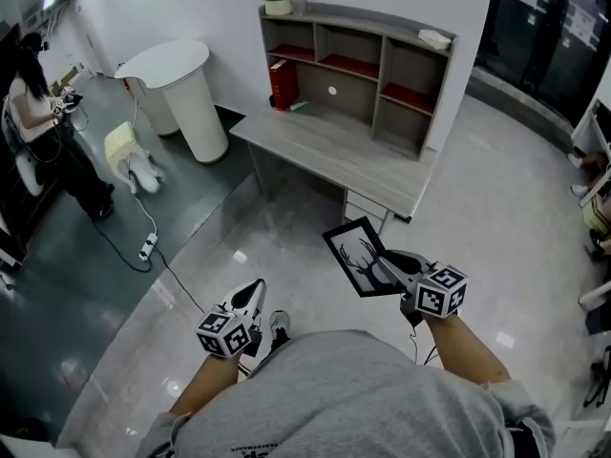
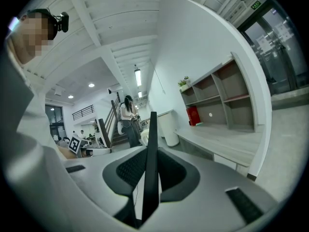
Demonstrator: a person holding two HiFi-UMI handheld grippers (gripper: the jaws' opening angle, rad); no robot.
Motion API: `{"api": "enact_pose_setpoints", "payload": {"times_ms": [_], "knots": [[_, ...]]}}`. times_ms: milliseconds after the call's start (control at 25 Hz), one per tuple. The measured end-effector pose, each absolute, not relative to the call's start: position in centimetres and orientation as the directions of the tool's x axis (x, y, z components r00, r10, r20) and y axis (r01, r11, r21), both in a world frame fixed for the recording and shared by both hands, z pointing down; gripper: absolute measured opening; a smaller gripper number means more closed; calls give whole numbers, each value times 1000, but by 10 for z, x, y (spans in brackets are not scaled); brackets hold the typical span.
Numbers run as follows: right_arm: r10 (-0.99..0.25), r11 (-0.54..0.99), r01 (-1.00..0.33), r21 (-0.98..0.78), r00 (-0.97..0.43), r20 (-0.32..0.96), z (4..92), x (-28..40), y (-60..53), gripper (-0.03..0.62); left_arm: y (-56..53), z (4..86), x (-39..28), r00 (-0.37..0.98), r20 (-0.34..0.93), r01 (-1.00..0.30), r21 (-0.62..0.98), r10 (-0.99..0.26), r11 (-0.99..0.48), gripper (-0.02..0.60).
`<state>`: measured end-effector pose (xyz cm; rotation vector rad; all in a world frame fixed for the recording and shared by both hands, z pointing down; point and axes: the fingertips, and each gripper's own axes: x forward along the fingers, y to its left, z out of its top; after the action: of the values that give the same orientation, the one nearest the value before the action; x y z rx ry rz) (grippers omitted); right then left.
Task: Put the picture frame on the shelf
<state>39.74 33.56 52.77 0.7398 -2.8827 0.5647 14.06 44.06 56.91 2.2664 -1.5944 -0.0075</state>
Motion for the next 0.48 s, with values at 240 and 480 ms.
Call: {"api": "enact_pose_setpoints", "payload": {"times_ms": [240, 480], "knots": [[-480, 790, -513, -337, -858, 182, 519, 314, 277, 84, 364, 566, 57, 411, 184, -887, 304, -893, -346, 11], [-499, 784, -523, -334, -851, 160, 496, 222, 215, 84, 292, 546, -23, 471, 168, -864, 284, -866, -415, 11]]}}
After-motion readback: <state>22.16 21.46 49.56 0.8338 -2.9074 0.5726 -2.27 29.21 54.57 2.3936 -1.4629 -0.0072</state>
